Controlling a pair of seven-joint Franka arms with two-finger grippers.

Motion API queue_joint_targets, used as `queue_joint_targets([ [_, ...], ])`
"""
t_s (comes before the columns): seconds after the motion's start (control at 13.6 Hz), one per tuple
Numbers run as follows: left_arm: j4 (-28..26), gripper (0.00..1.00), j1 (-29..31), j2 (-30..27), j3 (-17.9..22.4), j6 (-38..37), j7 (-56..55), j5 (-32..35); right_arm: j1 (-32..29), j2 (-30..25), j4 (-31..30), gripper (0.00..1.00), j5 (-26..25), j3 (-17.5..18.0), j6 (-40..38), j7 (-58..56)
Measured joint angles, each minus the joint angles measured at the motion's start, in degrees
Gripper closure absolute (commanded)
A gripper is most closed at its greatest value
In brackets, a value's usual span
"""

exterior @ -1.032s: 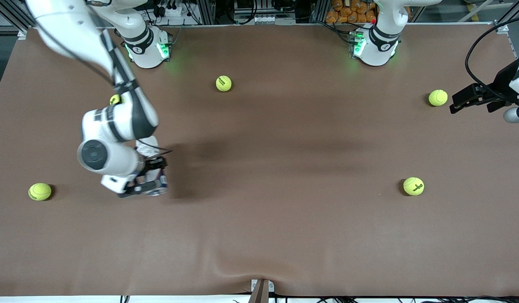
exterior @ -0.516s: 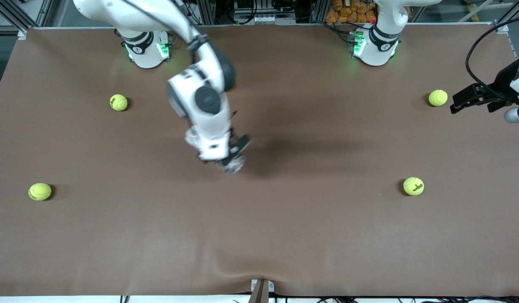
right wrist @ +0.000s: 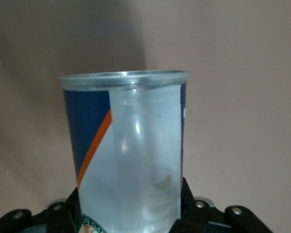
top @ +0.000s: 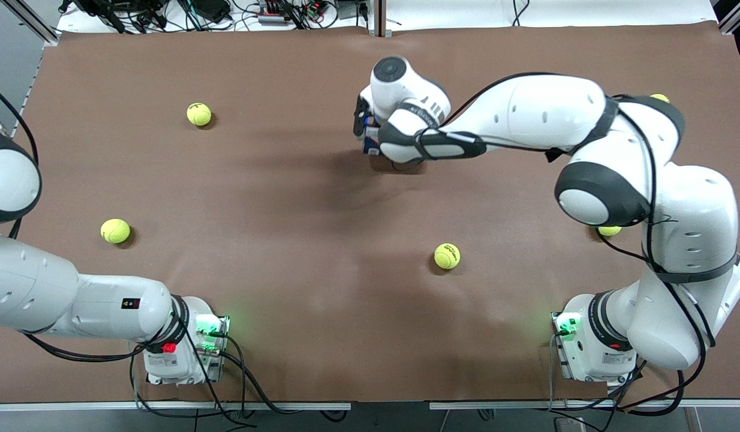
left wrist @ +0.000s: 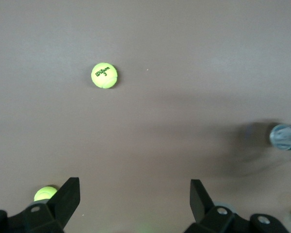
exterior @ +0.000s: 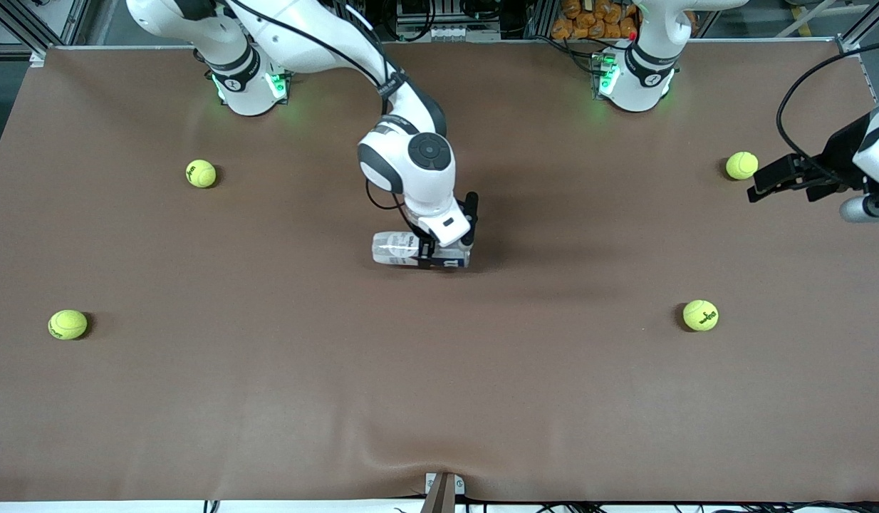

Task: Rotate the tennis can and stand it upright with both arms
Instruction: 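Lower the can lying down while the left gripper moves toward it, then open and withdraw the right gripper while the left gripper approaches the can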

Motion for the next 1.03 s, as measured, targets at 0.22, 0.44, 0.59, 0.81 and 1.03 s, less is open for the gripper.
queue_joint_targets([
  [0.22, 0.0, 0.0, 0.2, 2.8, 0.1, 0.5, 0.0, -5.4, 1.9, 1.7, 0.0, 0.0, -0.1, 0.0, 1.3, -0.1],
  [0.44, 0.0, 0.0, 0.2, 5.8, 0.1, 0.6, 0.0, -11.4, 1.9, 3.1, 0.0, 0.0, -0.1, -0.6, 3.0, -0.1],
  [0.59, 0.0, 0.0, 0.3, 7.6, 0.1, 0.8, 0.1, -15.1, 1.5, 3.4, 0.2, 0.0, -0.1, -1.1, 3.6, -0.1],
  [0.81, 0.0, 0.0, 1.7, 10.5, 0.1, 1.2, 0.1, -22.3, 0.8, 3.0, 2.2, 0.0, -0.1, -1.2, 3.3, -0.1],
  [1.03, -0.3, 0.0, 3.1, 13.7, 0.1, 1.2, 1.5, -28.9, 0.8, 0.0, 3.7, 0.0, -0.1, -1.2, -2.2, -0.1],
])
